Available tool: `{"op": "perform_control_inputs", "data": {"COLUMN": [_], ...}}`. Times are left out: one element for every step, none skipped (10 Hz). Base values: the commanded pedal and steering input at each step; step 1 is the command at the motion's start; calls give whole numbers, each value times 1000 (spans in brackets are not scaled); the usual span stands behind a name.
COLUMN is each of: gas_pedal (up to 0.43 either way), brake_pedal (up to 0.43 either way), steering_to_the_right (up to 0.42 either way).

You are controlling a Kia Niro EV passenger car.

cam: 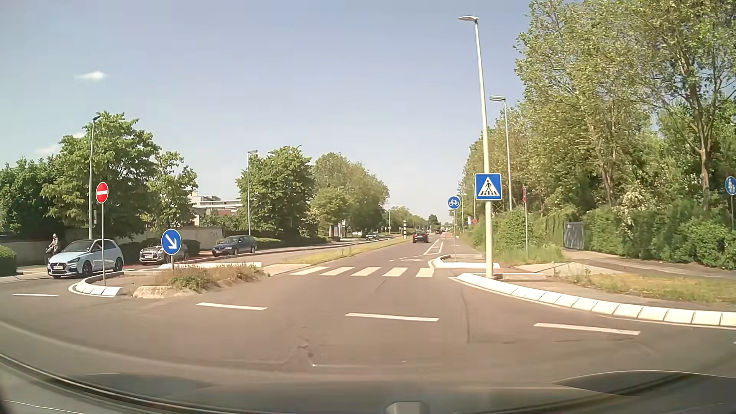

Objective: Follow the waypoints while adhering to traffic rules and regulations

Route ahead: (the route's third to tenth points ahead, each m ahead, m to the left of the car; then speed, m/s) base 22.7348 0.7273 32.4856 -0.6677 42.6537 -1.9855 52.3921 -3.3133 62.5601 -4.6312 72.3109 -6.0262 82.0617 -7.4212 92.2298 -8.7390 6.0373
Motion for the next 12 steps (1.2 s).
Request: {"op": "perform_control_inputs", "data": {"gas_pedal": [138, 138, 138, 150, 157, 157, 169, 169, 197, 209, 220, 220], "brake_pedal": [0, 0, 0, 0, 0, 0, 0, 0, 0, 0, 0, 0], "steering_to_the_right": [-89, -81, -74, -64, -47, -31, -15, -8, 3, 13, 21, 26]}}
